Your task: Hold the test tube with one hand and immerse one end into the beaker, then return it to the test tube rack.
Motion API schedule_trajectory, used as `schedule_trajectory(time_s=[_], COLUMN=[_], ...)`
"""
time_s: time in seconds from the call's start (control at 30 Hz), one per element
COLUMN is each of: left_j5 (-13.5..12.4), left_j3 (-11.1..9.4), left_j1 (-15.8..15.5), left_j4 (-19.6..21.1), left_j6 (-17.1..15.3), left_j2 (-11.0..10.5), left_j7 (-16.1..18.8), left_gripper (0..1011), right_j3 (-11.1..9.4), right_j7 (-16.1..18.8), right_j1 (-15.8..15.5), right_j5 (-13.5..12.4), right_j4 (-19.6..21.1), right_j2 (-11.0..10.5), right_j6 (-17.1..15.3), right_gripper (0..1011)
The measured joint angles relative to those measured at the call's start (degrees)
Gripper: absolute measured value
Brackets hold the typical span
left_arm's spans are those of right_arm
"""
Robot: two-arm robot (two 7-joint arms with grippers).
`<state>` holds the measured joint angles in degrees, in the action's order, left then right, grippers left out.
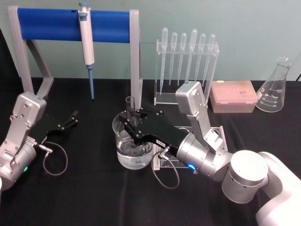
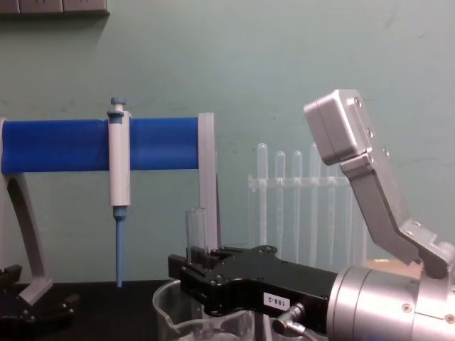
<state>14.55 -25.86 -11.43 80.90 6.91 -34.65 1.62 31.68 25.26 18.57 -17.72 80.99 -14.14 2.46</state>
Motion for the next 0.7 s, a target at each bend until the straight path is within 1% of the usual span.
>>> schedule_trajectory(time_s=[0.7], left_j5=[0.0], left_j3=[0.0], left_j1=[0.0], left_j4=[0.0], left_j6=[0.0], left_j2=[0.0], left_j7=[0.0], left_gripper=[1000], right_j3=[0.0], right_j7=[0.0], right_j1=[0.0], right_j5=[0.0], right_j4=[0.0], right_j2=[0.0], right_j6=[0.0], right_gripper=[228])
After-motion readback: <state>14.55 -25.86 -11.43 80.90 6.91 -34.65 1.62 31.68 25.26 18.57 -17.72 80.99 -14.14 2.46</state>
